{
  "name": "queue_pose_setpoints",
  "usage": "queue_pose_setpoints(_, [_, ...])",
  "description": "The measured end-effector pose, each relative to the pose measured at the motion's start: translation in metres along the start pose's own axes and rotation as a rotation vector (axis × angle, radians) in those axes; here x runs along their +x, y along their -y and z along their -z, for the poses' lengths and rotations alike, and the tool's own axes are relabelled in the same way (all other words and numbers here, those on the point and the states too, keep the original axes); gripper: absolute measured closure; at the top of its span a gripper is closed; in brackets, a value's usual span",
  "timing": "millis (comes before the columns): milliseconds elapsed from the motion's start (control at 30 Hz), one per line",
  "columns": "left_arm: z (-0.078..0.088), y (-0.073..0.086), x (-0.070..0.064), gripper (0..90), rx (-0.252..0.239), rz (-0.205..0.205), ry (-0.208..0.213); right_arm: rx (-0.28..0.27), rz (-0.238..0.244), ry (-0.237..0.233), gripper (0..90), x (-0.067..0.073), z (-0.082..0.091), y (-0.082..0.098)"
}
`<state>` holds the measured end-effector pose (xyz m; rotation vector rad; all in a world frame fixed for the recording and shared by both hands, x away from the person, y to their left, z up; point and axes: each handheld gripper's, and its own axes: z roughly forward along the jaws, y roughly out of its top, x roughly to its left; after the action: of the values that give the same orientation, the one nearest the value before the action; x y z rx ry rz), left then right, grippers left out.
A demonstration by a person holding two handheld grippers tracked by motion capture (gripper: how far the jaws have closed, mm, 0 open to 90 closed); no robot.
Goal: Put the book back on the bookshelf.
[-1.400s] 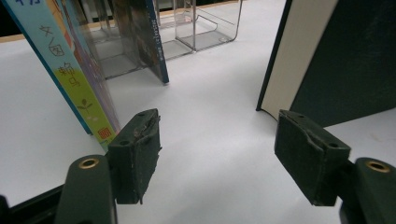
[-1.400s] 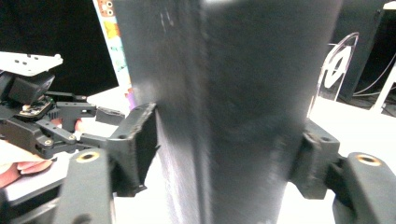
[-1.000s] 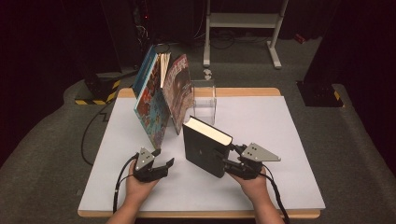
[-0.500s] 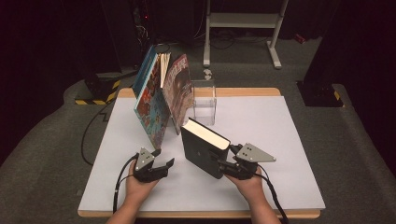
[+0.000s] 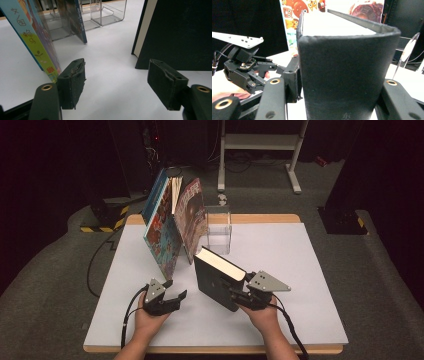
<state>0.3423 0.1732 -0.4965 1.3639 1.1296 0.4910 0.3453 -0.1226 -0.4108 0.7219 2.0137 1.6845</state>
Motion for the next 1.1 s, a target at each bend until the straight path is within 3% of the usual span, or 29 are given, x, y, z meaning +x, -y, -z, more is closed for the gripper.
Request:
queue_pose_setpoints(300, [-0.001,0.000,0.001,30.7,0.004,0.007,0.003,0.003,0.025,0.001,52.9,0.005,0.000,-0.001])
queue_pose_setpoints(600, [-0.001,0.000,0.002,30.6,0.001,0.016,0.003,-0.009,-0.012,0.016,54.0,0.005,-0.002,-0.002])
queue_pose_setpoints(667, [-0.001,-0.001,0.001,30.6,-0.008,0.024,0.004,-0.021,-0.038,0.030,54.2,0.003,-0.003,-0.003])
queue_pose_setpoints(900, [0.000,-0.002,0.001,30.6,-0.006,0.020,0.006,-0.040,-0.038,0.084,54.2,-0.002,0.005,-0.008])
queue_pose_setpoints(1067, [0.002,-0.004,0.002,30.7,-0.013,0.020,0.006,-0.047,-0.020,0.172,54.2,-0.011,0.013,-0.008])
queue_pose_setpoints(1100, [0.002,-0.004,0.002,30.7,-0.013,0.020,0.006,-0.047,-0.020,0.172,54.2,-0.011,0.013,-0.008])
